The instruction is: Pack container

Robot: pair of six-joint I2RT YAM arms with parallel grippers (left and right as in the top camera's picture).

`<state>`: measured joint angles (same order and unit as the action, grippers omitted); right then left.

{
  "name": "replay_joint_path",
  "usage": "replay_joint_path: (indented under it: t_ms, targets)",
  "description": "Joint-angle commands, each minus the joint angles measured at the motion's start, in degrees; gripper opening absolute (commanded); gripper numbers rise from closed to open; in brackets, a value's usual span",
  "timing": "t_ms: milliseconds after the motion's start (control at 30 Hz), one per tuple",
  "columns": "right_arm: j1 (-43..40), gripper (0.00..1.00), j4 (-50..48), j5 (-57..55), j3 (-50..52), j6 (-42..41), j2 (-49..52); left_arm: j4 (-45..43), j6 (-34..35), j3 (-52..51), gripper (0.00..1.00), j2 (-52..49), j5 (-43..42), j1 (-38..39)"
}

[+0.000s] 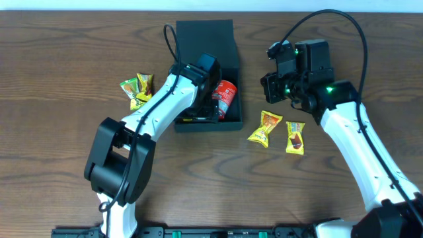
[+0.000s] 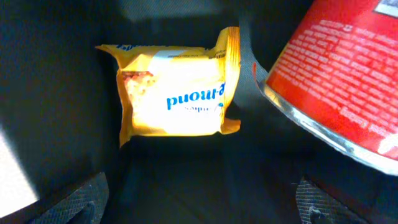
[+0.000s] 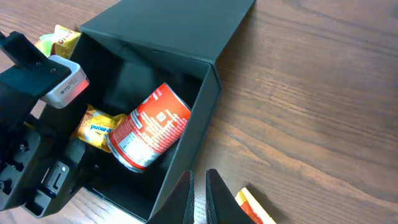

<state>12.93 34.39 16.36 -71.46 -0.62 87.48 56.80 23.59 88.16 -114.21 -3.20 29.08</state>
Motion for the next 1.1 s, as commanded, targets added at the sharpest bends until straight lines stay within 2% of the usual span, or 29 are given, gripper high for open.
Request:
replay_joint_path:
  t_ms: [0, 67, 100, 267, 300, 367, 400, 433, 867, 1067]
  targets:
    - [0.39, 0.08, -0.39, 0.63, 0.07, -0.20, -0.48, 1.46, -1.42, 3.23, 1.00, 1.55, 1.66, -0.90]
    - [0.39, 0.08, -0.42, 0.63, 0.07, -0.17, -0.48, 2.56, -1.84, 4.61, 1.00, 1.55, 1.66, -0.90]
    - [0.39, 0.08, -0.55, 0.61, 0.07, -0.20, -0.48, 3.30, -1.97, 5.49, 0.95, 1.57, 1.66, -0.90]
    - [0.39, 0.06, -1.40, 0.63, 0.07, -0.20, -0.48, 6.47, -2.84, 10.43, 0.84, 1.57, 2.19, -0.87]
    - [0.39, 0.04, -1.53, 0.63, 0.07, -0.20, -0.48, 6.14, -2.84, 11.13, 0.74, 1.57, 2.43, -0.90]
    - [0.39, 0.02, -1.70, 0.66, 0.07, -0.20, -0.48, 4.66, -2.82, 11.65, 0.40, 1.57, 2.51, -0.90]
    - [0.39, 0.02, -1.70, 1.11, 0.07, -0.20, -0.48, 3.72, -2.80, 11.67, 0.18, 1.57, 2.51, -0.90]
    - [0.42, 0.02, -1.70, 2.10, 0.07, -0.17, -0.46, 2.95, -2.71, 11.67, 0.06, 1.57, 2.47, -0.94]
    - [5.11, 0.02, -4.00, 1.81, 0.07, 3.56, 3.41, 1.25, -0.22, 16.61, 0.06, 2.43, -1.38, -4.85]
    - [8.55, 0.02, -5.11, 0.37, -0.46, 5.03, 8.37, -2.32, -0.31, 16.98, 0.06, 11.10, -2.62, -10.67]
